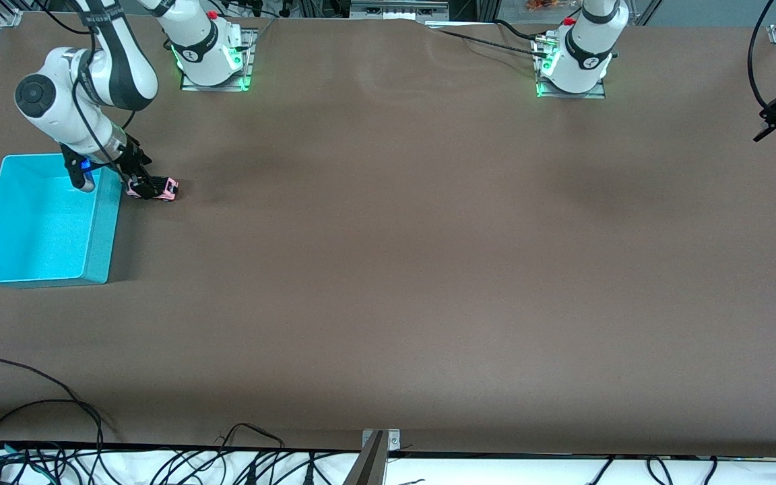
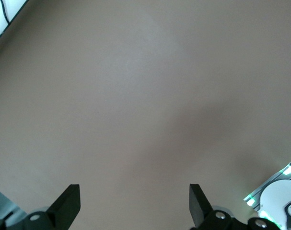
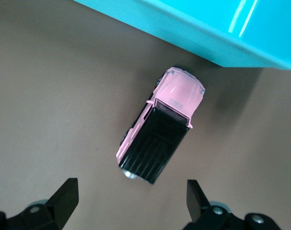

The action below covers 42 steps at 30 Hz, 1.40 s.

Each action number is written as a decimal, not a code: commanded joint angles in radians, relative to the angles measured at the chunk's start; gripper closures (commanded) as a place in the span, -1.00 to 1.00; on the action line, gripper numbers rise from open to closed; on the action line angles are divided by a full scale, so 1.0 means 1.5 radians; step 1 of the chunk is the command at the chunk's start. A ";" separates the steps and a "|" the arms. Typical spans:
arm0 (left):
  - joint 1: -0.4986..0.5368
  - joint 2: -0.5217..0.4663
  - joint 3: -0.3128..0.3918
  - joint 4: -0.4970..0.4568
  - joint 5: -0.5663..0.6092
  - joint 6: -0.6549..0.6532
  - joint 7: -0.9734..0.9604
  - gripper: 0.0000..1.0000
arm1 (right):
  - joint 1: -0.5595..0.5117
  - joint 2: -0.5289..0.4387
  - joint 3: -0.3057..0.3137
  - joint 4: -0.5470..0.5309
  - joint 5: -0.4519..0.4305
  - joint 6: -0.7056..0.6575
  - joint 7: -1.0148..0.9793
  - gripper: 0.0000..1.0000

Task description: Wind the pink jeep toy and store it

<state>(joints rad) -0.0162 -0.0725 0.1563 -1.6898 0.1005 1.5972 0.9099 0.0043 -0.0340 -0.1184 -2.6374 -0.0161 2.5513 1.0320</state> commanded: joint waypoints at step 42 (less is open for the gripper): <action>0.021 0.001 -0.110 0.083 -0.054 -0.119 -0.612 -1.00 | 0.000 0.041 -0.037 -0.019 -0.007 0.119 0.108 0.92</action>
<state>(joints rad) -0.0101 -0.0751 -0.0054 -1.5888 0.0498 1.4406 0.0203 0.0011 0.0798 -0.1794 -2.6690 -0.0160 2.7367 1.1476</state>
